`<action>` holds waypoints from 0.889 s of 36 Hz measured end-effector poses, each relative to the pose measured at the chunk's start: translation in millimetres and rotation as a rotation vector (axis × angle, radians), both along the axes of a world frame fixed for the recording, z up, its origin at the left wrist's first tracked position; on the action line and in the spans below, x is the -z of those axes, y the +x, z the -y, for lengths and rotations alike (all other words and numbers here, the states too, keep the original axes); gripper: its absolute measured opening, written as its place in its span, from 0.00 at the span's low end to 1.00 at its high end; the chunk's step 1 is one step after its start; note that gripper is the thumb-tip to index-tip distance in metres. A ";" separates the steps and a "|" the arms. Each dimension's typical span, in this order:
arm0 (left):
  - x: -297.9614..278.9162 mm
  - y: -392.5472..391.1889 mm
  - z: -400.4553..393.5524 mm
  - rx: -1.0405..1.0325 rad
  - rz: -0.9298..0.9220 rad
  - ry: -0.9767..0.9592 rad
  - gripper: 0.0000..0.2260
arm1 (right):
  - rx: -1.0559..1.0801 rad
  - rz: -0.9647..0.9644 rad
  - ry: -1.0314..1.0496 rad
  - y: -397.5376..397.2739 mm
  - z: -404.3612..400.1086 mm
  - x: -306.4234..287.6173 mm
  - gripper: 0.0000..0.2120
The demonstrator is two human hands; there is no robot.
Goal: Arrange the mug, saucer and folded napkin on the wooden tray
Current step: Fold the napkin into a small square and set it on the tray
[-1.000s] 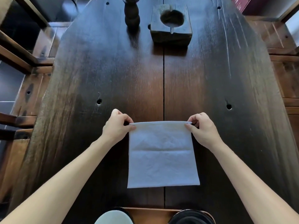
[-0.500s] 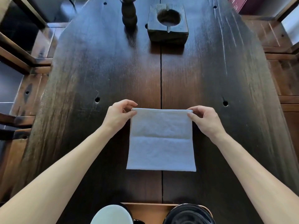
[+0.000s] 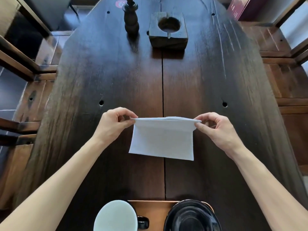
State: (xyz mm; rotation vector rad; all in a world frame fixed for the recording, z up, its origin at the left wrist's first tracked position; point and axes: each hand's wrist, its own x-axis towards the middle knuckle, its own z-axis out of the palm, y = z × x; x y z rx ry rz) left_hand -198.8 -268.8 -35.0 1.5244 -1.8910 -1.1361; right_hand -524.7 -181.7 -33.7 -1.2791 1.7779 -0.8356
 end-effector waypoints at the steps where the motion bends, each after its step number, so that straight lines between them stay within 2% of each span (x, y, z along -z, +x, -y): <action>1: 0.4 3.1 -4.6 0.018 0.004 0.009 0.06 | -0.017 -0.011 0.003 0.2 -5.3 -0.7 0.04; 13: 21.5 20.9 -45.0 0.211 0.155 0.058 0.10 | -0.154 0.002 0.117 6.1 -53.6 19.0 0.10; 22: 40.4 21.4 -55.8 0.247 0.272 0.136 0.13 | -0.252 -0.290 0.168 14.6 -67.1 38.5 0.08; 27: 40.6 19.5 -57.0 0.257 0.303 0.193 0.21 | -0.238 -0.360 0.194 15.9 -70.2 39.2 0.08; 30: 42.0 18.8 -57.3 0.187 0.281 0.139 0.21 | -0.161 -0.309 0.185 19.4 -69.0 38.7 0.04; 32: 40.1 12.8 -61.5 0.142 0.273 0.028 0.18 | -0.099 -0.345 0.131 25.1 -66.8 39.8 0.02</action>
